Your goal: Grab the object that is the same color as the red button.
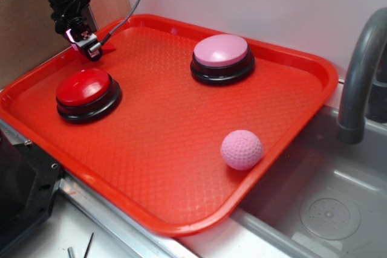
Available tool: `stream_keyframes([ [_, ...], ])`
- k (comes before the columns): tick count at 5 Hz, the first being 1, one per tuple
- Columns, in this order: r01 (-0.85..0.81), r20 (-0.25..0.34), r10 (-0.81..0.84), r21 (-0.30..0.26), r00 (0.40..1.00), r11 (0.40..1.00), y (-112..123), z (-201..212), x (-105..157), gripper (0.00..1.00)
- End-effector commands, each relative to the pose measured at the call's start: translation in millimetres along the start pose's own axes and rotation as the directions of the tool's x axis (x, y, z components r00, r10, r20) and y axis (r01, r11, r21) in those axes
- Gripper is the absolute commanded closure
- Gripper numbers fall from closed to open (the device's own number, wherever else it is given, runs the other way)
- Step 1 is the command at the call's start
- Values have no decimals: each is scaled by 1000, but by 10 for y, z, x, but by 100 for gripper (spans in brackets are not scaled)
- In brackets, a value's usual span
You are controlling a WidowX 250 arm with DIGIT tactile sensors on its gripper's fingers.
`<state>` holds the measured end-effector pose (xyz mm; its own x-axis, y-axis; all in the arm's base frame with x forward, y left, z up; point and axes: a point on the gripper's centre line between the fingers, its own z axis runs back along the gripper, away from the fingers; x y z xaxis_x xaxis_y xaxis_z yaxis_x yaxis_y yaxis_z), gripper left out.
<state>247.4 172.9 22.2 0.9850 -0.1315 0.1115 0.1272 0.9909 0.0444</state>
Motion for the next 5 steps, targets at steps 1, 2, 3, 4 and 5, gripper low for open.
stream_keyframes([
  [1, -29, -17, 29, 19, 999, 999, -376, 136, 17, 0],
  [2, -33, -20, 33, 0, 999, 999, -452, 254, 6, 0],
  [3, -46, -40, 47, 23, 998, 999, -469, 227, 19, 0],
  [4, -175, -23, 176, 51, 984, 983, -382, 135, 74, 0],
  [5, -420, 35, 420, -10, 907, 907, -271, 240, 51, 0],
])
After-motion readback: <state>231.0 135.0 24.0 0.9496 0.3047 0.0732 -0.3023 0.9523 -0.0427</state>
